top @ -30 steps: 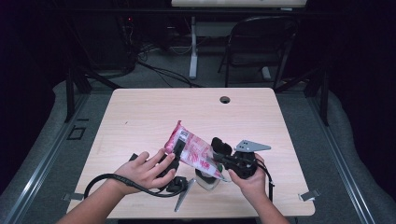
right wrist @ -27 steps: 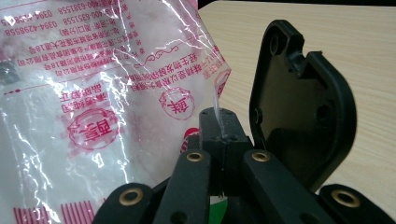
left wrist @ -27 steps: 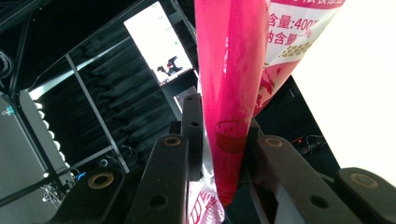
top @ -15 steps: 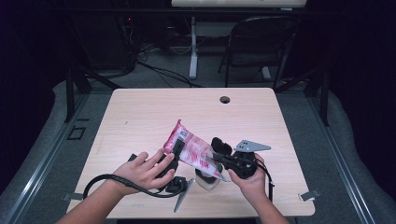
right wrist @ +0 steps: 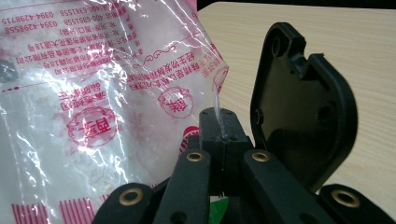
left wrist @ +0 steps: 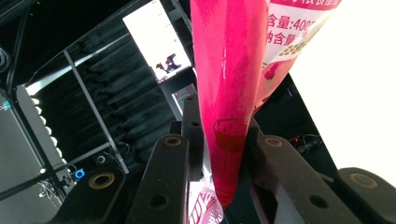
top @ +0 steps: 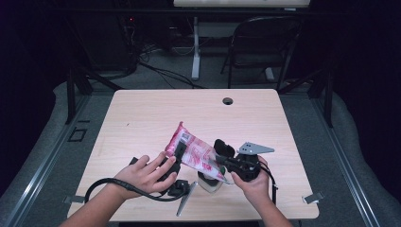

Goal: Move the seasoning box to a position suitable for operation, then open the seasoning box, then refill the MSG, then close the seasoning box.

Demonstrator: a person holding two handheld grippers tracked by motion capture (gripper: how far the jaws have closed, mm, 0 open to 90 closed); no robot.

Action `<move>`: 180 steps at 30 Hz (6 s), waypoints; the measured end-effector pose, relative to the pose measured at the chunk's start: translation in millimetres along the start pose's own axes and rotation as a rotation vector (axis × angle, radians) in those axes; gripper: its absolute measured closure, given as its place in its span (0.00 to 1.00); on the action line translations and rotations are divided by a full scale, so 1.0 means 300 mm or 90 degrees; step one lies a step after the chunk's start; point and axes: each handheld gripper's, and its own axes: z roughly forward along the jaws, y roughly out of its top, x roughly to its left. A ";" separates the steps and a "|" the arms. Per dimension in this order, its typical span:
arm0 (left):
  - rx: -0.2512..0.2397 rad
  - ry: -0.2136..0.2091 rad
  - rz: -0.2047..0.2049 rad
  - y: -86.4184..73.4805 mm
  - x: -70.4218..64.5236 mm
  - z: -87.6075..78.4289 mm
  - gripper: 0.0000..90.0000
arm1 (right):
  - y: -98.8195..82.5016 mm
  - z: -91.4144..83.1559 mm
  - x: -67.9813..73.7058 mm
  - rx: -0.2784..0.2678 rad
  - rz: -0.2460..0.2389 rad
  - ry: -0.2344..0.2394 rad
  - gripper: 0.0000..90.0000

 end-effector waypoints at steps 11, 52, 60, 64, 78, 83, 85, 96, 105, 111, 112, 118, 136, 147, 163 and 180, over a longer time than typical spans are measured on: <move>0.000 -0.002 -0.004 -0.002 0.001 0.000 0.90 | 0.001 0.002 0.001 -0.004 0.003 0.002 1.00; 0.002 -0.022 -0.028 -0.001 -0.010 0.005 0.90 | -0.001 -0.009 -0.005 -0.005 0.005 -0.002 1.00; 0.003 -0.030 -0.041 0.002 -0.022 0.003 0.90 | 0.000 -0.011 -0.008 -0.004 0.003 -0.004 1.00; 0.010 -0.037 -0.051 -0.002 -0.027 -0.002 0.90 | 0.002 -0.010 -0.005 -0.008 0.006 -0.003 1.00; 0.019 -0.043 -0.072 -0.008 -0.036 -0.004 0.90 | 0.007 -0.011 0.000 -0.006 -0.003 -0.001 1.00; 0.018 -0.045 -0.075 -0.009 -0.035 -0.005 0.90 | 0.009 -0.012 0.000 -0.011 -0.001 0.001 1.00; 0.018 -0.042 -0.076 -0.009 -0.034 -0.004 0.90 | 0.010 -0.014 0.001 -0.012 -0.002 0.001 1.00; 0.026 -0.049 -0.087 -0.010 -0.048 -0.014 0.90 | 0.011 -0.014 0.006 -0.011 -0.005 0.000 1.00; 0.032 -0.057 -0.115 -0.020 -0.066 -0.019 0.90 | 0.018 -0.006 0.013 -0.010 -0.007 0.006 1.00; 0.031 -0.056 -0.138 -0.022 -0.091 -0.023 0.90 | 0.022 -0.003 0.015 -0.010 -0.008 0.013 1.00; 0.031 -0.058 -0.139 -0.023 -0.093 -0.023 0.90 | 0.023 -0.001 0.016 -0.010 -0.008 0.013 1.00; 0.040 -0.076 -0.167 -0.028 -0.117 -0.032 0.90 | 0.029 0.009 0.022 -0.010 -0.009 0.023 1.00; 0.042 -0.103 -0.256 -0.019 -0.173 -0.038 0.90 | 0.052 0.003 0.024 -0.006 -0.011 0.045 1.00; 0.054 -0.120 -0.315 -0.007 -0.213 -0.043 0.90 | 0.059 0.022 0.024 0.012 -0.014 0.055 1.00; 0.053 -0.150 -0.423 -0.007 -0.239 -0.047 0.90 | 0.073 0.033 0.027 0.017 -0.017 0.069 1.00; 0.058 -0.170 -0.481 0.009 -0.265 -0.043 0.90 | 0.078 0.037 0.031 0.020 -0.019 0.070 1.00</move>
